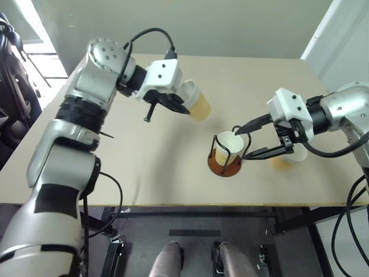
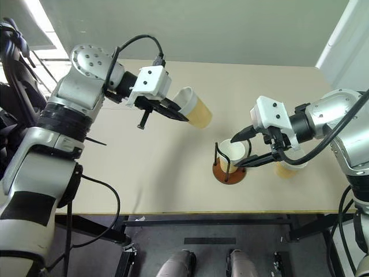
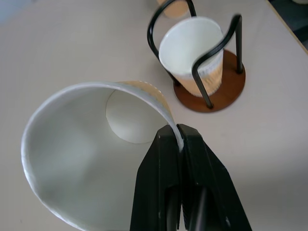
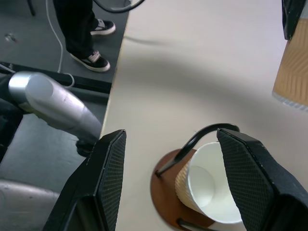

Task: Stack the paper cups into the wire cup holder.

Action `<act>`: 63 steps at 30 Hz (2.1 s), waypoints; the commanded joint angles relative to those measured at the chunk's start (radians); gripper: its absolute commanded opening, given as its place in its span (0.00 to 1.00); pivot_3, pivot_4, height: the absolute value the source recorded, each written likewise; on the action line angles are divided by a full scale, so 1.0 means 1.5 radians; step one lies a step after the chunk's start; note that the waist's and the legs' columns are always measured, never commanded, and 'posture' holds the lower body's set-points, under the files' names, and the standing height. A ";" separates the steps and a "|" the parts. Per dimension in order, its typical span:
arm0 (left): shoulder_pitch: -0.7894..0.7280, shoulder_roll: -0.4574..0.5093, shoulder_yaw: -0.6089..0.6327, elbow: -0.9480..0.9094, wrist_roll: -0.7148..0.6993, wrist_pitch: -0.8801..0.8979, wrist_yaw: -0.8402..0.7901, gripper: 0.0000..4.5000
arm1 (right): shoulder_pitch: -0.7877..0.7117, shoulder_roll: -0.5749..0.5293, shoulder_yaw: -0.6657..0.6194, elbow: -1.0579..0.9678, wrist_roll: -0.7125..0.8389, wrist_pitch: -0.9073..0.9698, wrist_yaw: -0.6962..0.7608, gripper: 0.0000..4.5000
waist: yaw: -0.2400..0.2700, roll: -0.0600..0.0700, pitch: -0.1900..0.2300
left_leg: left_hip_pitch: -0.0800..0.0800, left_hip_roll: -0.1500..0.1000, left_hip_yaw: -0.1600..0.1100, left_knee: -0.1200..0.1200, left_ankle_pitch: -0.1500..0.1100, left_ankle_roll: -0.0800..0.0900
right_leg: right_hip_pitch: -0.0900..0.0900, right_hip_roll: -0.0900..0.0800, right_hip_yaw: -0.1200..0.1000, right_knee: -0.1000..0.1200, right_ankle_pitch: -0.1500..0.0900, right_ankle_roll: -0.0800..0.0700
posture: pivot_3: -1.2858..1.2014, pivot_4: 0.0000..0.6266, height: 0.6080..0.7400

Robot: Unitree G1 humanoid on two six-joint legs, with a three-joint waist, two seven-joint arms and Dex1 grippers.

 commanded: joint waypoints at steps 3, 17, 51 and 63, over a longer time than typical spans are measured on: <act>-0.044 -0.030 0.002 0.015 -0.019 -0.026 -0.021 0.01 | -0.054 -0.039 -0.031 0.053 -0.031 -0.033 0.014 0.67 | 0.001 0.000 0.000 | -0.001 0.000 0.000 0.000 0.000 0.001 | 0.000 0.000 0.000 -0.001 0.001 0.001 | 0.52 0.24 1.00; -0.054 -0.090 -0.078 -0.027 -0.090 -0.021 -0.021 0.01 | -0.110 -0.080 -0.075 0.059 0.010 0.041 0.026 0.67 | 0.004 0.000 0.000 | -0.003 0.000 0.002 0.001 0.000 0.001 | 0.000 0.000 0.001 -0.006 0.002 0.004 | 0.52 0.24 1.00; -0.077 -0.177 -0.062 0.135 0.045 -0.220 -0.021 0.01 | -0.085 -0.081 -0.094 0.017 0.047 0.086 -0.009 0.67 | 0.008 0.000 0.000 | -0.005 -0.001 0.002 0.012 -0.002 0.007 | 0.002 -0.001 0.001 -0.005 0.006 0.008 | 0.52 0.24 1.00; -0.134 -0.170 -0.139 0.152 0.005 -0.213 -0.021 0.22 | -0.090 -0.089 -0.092 0.027 0.043 0.091 -0.006 0.67 | 0.011 0.000 0.000 | -0.006 -0.001 0.002 0.012 -0.002 0.008 | 0.002 -0.001 0.001 -0.006 0.006 0.009 | 0.52 0.24 1.00</act>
